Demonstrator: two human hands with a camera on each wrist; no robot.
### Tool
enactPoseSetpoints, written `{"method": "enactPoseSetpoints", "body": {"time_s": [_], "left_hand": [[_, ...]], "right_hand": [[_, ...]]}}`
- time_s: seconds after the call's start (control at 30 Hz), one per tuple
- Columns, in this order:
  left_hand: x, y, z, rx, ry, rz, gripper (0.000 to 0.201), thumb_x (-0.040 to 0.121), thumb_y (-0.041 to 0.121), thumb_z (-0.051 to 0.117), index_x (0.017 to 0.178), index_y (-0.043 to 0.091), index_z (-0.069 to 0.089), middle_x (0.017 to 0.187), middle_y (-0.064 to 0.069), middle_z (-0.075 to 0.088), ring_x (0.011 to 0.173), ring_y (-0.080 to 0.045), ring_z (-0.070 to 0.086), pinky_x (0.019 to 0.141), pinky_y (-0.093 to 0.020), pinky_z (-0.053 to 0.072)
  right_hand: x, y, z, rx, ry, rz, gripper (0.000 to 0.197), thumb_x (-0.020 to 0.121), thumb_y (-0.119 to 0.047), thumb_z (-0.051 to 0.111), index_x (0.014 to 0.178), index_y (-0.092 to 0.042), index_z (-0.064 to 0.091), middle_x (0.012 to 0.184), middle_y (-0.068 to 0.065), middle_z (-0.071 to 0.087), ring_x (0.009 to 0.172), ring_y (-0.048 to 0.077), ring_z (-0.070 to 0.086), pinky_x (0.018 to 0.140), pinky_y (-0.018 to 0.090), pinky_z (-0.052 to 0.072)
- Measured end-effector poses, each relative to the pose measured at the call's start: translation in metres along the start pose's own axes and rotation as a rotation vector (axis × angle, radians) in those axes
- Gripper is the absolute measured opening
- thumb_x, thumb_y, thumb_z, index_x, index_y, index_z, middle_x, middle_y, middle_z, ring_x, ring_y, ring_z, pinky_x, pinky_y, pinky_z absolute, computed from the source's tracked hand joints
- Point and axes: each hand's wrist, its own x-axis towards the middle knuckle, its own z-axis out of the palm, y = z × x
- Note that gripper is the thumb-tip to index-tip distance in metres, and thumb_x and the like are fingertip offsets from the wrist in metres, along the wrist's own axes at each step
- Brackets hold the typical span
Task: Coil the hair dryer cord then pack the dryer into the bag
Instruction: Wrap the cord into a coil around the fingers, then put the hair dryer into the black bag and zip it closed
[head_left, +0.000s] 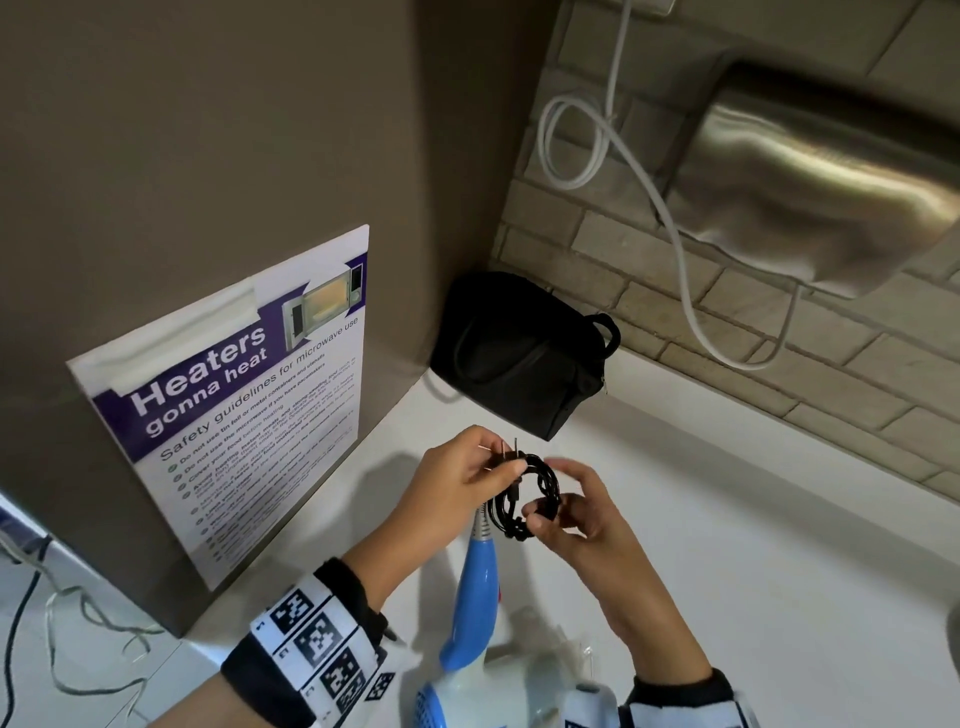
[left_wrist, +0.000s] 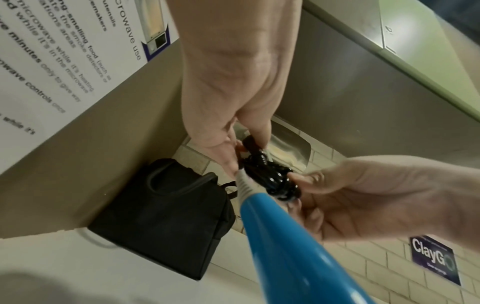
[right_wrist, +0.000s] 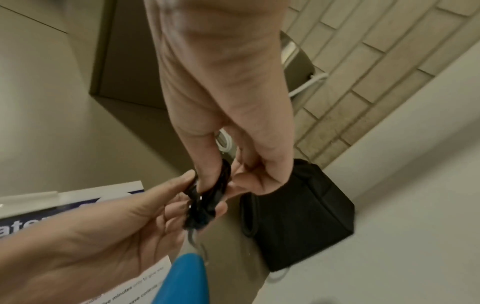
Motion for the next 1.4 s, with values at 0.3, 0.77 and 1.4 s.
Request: {"method": "enactPoseSetpoints", "body": {"time_s": [0.3,0.77,1.4], "left_hand": [[-0.003,0.009,0.010,0.137,0.044,0.021,0.021,0.092,0.035,0.057,0.097,0.015,0.059,0.074,0.003,0.069,0.073,-0.013,0.068,0.076,-0.036,0.058],[-0.009,-0.030,0.013,0.221,-0.640,-0.447,0.047,0.081,0.030,0.073,0.122,0.021,0.052,0.100,-0.005,0.069,0.076,-0.011,0.064,0.063,-0.018,0.049],[-0.007,-0.062,0.061,0.315,-0.603,-0.469,0.007,0.083,0.021,0.071,0.084,0.025,0.065,0.076,0.004,0.062,0.065,-0.008,0.056,0.062,-0.016,0.045]], "right_hand": [[0.017,-0.017,0.000,-0.616,0.109,-0.344,0.026,0.088,-0.033,0.063,0.113,-0.026,0.068,0.086,-0.003,0.056,0.081,0.011,0.057,0.071,0.017,0.044],[0.022,0.018,-0.028,-0.262,0.316,-0.118,0.013,0.084,-0.020,0.071,0.096,-0.024,0.071,0.082,-0.012,0.071,0.074,0.001,0.064,0.070,0.015,0.048],[0.054,0.117,-0.081,-0.242,0.324,0.341,0.015,0.082,-0.025,0.073,0.079,-0.010,0.073,0.076,0.003,0.068,0.069,0.016,0.057,0.062,0.025,0.045]]}}
